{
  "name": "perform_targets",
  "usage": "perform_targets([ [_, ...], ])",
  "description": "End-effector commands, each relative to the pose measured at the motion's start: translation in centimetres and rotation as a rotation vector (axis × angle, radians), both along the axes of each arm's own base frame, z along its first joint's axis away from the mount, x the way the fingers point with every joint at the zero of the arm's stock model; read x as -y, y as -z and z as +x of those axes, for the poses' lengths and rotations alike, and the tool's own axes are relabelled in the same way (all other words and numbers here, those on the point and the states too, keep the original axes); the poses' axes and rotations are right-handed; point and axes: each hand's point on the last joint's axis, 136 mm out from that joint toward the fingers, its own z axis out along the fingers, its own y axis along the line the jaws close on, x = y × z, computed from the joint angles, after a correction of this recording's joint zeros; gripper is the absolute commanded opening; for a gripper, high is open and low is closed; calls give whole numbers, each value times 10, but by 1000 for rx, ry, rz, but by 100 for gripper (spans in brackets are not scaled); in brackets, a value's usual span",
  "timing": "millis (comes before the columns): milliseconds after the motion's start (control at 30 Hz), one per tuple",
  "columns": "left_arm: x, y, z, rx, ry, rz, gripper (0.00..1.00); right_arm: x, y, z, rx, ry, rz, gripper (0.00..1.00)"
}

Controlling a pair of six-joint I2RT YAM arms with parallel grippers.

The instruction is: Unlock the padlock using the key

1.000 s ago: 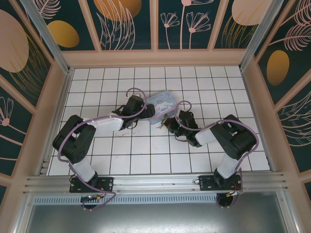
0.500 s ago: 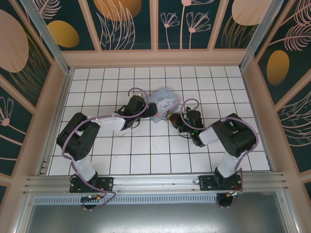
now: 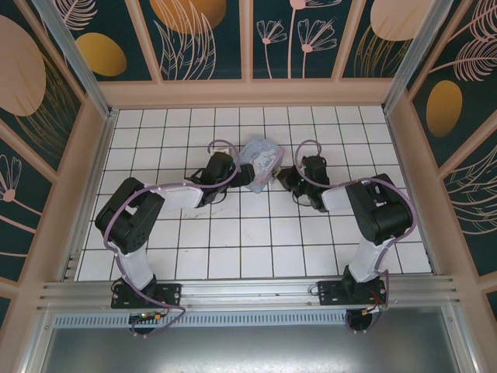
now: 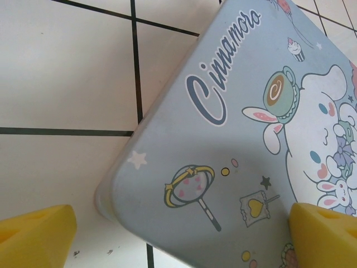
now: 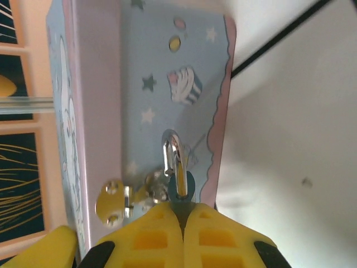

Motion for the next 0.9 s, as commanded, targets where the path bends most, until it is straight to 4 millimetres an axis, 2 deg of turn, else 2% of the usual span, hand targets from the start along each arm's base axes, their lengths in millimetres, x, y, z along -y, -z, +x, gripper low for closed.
perform_targets([
  [0, -52, 100, -70, -337, 24, 290, 96, 4, 9, -5, -20, -65, -80, 0],
  [167, -53, 102, -69, -341, 24, 302, 96, 7, 8, -8, -6, -121, -119, 0],
  [300, -53, 100, -69, -340, 26, 302, 96, 17, 11, -12, 0, -112, -138, 0],
  [533, -44, 80, -61, -302, 35, 264, 98, 16, -3, -36, 35, -138, -89, 0],
  [700, -33, 50, -52, -253, 49, 210, 99, 1, -19, -62, 63, -200, -68, 0],
  [867, -26, 17, -46, -208, 53, 160, 98, -33, -28, -95, 70, -292, -57, 0],
])
